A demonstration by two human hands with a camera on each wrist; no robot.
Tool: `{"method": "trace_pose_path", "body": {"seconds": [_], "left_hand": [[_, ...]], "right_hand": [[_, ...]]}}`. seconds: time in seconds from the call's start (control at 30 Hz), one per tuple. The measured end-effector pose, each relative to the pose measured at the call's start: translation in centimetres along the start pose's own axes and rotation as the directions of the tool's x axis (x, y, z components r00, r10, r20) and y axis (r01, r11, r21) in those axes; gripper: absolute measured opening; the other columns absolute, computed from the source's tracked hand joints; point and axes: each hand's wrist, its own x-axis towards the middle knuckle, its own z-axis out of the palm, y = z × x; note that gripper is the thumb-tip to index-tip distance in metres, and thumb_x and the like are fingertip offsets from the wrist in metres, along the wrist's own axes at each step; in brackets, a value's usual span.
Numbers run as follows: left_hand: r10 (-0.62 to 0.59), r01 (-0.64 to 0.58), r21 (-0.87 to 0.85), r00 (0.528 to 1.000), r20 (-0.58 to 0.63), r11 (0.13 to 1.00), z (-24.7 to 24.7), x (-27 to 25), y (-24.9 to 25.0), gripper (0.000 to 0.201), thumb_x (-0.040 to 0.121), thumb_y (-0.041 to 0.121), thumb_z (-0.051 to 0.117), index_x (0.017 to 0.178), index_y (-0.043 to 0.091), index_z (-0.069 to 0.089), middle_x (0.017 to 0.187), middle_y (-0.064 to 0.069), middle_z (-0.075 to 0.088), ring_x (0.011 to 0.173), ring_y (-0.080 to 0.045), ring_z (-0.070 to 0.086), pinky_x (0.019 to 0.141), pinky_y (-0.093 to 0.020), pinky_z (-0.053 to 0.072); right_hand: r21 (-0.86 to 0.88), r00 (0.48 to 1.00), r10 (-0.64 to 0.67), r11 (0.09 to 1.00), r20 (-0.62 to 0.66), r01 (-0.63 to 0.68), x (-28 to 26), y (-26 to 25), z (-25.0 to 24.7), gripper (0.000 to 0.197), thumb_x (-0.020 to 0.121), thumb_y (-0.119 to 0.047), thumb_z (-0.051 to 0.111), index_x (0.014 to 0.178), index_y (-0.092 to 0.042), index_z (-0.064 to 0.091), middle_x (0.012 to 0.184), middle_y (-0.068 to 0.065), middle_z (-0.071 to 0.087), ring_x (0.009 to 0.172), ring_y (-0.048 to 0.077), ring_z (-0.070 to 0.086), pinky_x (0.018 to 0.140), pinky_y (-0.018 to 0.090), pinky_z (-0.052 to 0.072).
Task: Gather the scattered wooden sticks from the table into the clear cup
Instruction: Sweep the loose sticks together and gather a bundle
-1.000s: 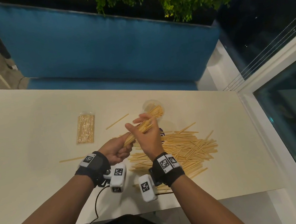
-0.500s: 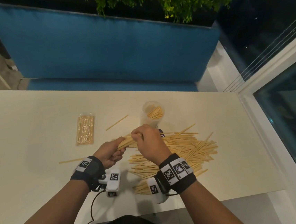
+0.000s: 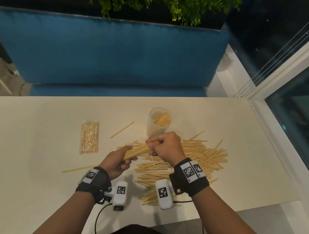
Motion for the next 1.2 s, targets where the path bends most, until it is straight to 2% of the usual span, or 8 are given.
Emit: {"method": "trace_pose_path", "body": {"seconds": [0.17, 0.27, 0.4, 0.5, 0.63, 0.87, 1.0, 1.2], "left_hand": [[-0.019, 0.017, -0.036, 0.999, -0.04, 0.999, -1.1, 1.0, -0.9, 0.039, 0.105, 0.032, 0.047, 0.107, -0.002, 0.066, 0.078, -0.015, 0.071, 0.051, -0.017, 0.055, 0.044, -0.023, 0.046], [0.057, -0.003, 0.403, 0.991, -0.121, 0.915, -3.1, 1.2, -2.7, 0.033, 0.103, 0.027, 0.05, 0.101, 0.0, 0.07, 0.083, -0.012, 0.075, 0.059, -0.022, 0.063, 0.051, -0.027, 0.047], [0.183, 0.002, 0.973, 0.982, -0.046, 0.233, -7.1, 1.0, -5.9, 0.026, 0.096, 0.038, 0.055, 0.078, 0.02, 0.063, 0.082, 0.005, 0.071, 0.076, -0.016, 0.066, 0.066, -0.025, 0.044], [0.173, 0.015, 1.0, 0.985, -0.014, -0.009, -9.8, 0.3, -8.6, 0.03, 0.095, 0.043, 0.05, 0.071, 0.026, 0.048, 0.084, 0.005, 0.059, 0.082, -0.017, 0.056, 0.072, -0.028, 0.04], [0.27, -0.003, 0.998, 0.963, -0.013, 0.06, -12.4, -1.1, -11.5, 0.032, 0.094, 0.041, 0.054, 0.071, 0.02, 0.051, 0.071, 0.005, 0.064, 0.075, -0.017, 0.063, 0.067, -0.031, 0.044], [0.406, 0.005, 0.976, 0.909, -0.095, 0.219, -12.9, -2.3, -13.2, 0.032, 0.092, 0.036, 0.066, 0.067, 0.019, 0.056, 0.055, 0.002, 0.06, 0.058, -0.011, 0.058, 0.056, -0.029, 0.04], [0.412, 0.094, 0.97, 0.893, -0.181, 0.224, -11.9, -2.3, -13.4, 0.031, 0.093, 0.039, 0.063, 0.069, 0.022, 0.055, 0.059, 0.005, 0.061, 0.06, -0.012, 0.056, 0.054, -0.028, 0.036], [0.404, 0.151, 0.964, 0.885, -0.231, 0.22, -11.0, -2.6, -13.0, 0.03, 0.094, 0.038, 0.06, 0.069, 0.021, 0.053, 0.06, 0.005, 0.06, 0.059, -0.011, 0.053, 0.054, -0.028, 0.034]], "right_hand": [[0.006, 0.998, -0.002, 1.0, -0.064, 0.003, 1.4, -1.1, -3.7, 0.011, 0.09, -0.01, 0.078, 0.097, -0.016, 0.083, 0.102, 0.005, 0.076, 0.059, 0.005, 0.072, 0.055, 0.011, 0.053], [-0.013, 0.982, -0.065, 0.998, -0.176, 0.064, 2.9, -2.0, -6.7, 0.013, 0.091, -0.012, 0.077, 0.1, -0.019, 0.082, 0.097, 0.001, 0.076, 0.064, 0.002, 0.072, 0.053, 0.006, 0.048], [-0.121, 0.928, -0.171, 0.983, -0.33, 0.138, 6.3, -2.6, -8.9, 0.011, 0.093, -0.011, 0.075, 0.101, -0.013, 0.082, 0.098, 0.005, 0.074, 0.066, 0.007, 0.07, 0.055, 0.0, 0.044], [-0.229, 0.905, -0.239, 0.959, -0.351, 0.165, 9.5, -1.8, -8.4, 0.012, 0.095, -0.011, 0.072, 0.098, -0.016, 0.082, 0.106, 0.01, 0.072, 0.08, 0.017, 0.072, 0.077, 0.011, 0.054], [-0.521, 0.933, -0.331, 0.826, -0.142, 0.213, 12.7, -0.3, -5.3, 0.021, 0.101, -0.004, 0.06, 0.109, -0.008, 0.079, 0.111, 0.009, 0.071, 0.102, 0.023, 0.069, 0.093, 0.023, 0.051], [-0.878, 0.857, -0.457, 0.277, 0.236, 0.39, 13.1, 2.5, -2.1, 0.021, 0.097, -0.017, 0.061, 0.115, -0.019, 0.071, 0.118, 0.001, 0.069, 0.114, 0.025, 0.048, 0.095, 0.041, 0.033], [-0.846, 0.817, -0.561, 0.365, 0.133, 0.389, 11.7, 4.4, -2.6, 0.04, 0.092, -0.027, 0.065, 0.131, -0.015, 0.061, 0.141, 0.004, 0.058, 0.133, 0.027, 0.047, 0.11, 0.051, 0.029], [-0.806, 0.854, -0.511, 0.463, 0.096, 0.368, 10.6, 6.8, -1.2, 0.059, 0.109, -0.039, 0.019, 0.157, -0.008, 0.035, 0.166, 0.009, 0.031, 0.155, 0.025, 0.023, 0.125, 0.057, 0.013]]}}
